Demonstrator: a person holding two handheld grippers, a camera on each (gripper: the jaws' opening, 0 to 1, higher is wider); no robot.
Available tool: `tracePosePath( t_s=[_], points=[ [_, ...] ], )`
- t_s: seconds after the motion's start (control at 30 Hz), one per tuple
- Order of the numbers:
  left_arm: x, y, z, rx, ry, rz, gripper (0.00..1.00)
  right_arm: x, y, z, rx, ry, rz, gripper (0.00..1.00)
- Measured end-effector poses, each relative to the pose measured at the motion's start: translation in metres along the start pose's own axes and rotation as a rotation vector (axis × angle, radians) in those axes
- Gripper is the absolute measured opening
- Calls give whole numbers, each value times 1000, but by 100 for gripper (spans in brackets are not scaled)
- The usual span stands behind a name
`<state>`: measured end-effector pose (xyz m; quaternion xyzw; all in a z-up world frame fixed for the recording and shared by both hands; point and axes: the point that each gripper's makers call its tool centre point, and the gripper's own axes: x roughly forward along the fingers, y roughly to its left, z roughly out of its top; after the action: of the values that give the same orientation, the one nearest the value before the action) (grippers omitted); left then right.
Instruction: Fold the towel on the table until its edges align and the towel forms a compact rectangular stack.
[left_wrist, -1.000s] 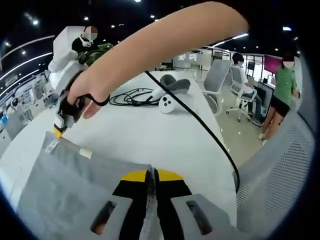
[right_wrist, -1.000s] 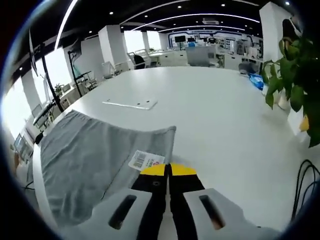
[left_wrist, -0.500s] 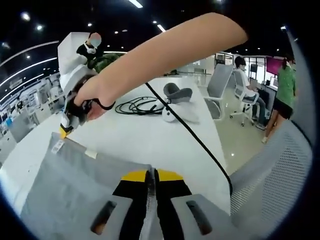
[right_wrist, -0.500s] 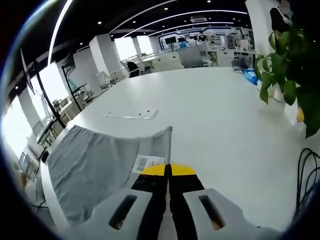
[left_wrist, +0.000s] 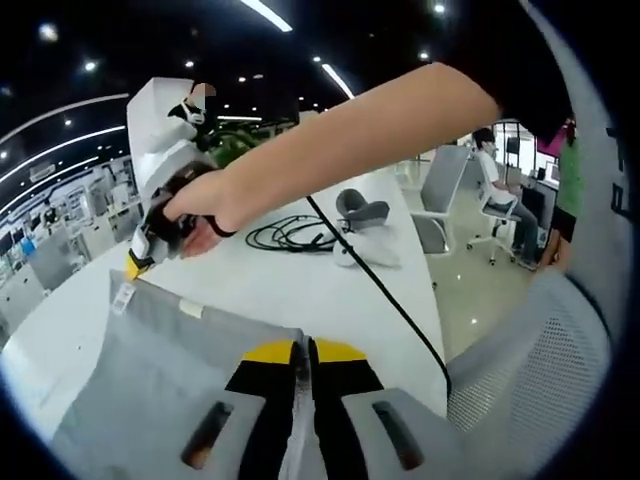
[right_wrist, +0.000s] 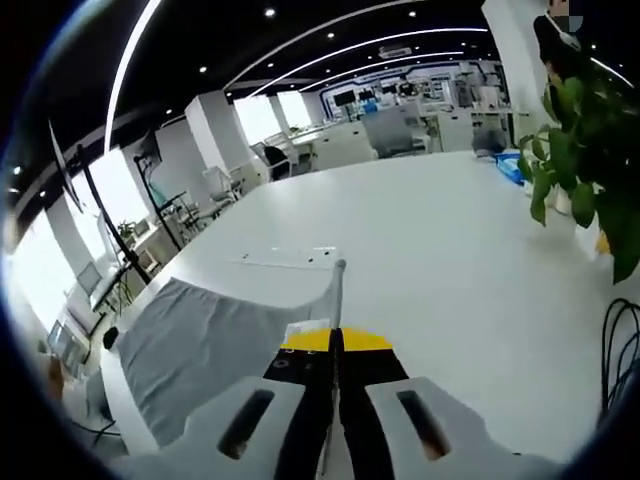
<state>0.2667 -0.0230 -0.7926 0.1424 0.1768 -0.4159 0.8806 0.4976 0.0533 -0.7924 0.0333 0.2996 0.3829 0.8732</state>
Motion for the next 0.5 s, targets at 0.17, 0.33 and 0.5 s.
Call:
tracePosePath(
  t_s=[0.17, 0.33, 0.5],
  points=[
    [-19, 3, 4, -42, -29, 18, 5, -2, 12, 13, -18, -25, 7, 0],
    [-32, 7, 9, -38, -42, 39, 5, -3, 29, 25, -28, -50, 20, 0],
    [-51, 14, 17, -35, -65, 71, 5, -2, 47, 38, -39, -78, 46, 0]
  ],
)
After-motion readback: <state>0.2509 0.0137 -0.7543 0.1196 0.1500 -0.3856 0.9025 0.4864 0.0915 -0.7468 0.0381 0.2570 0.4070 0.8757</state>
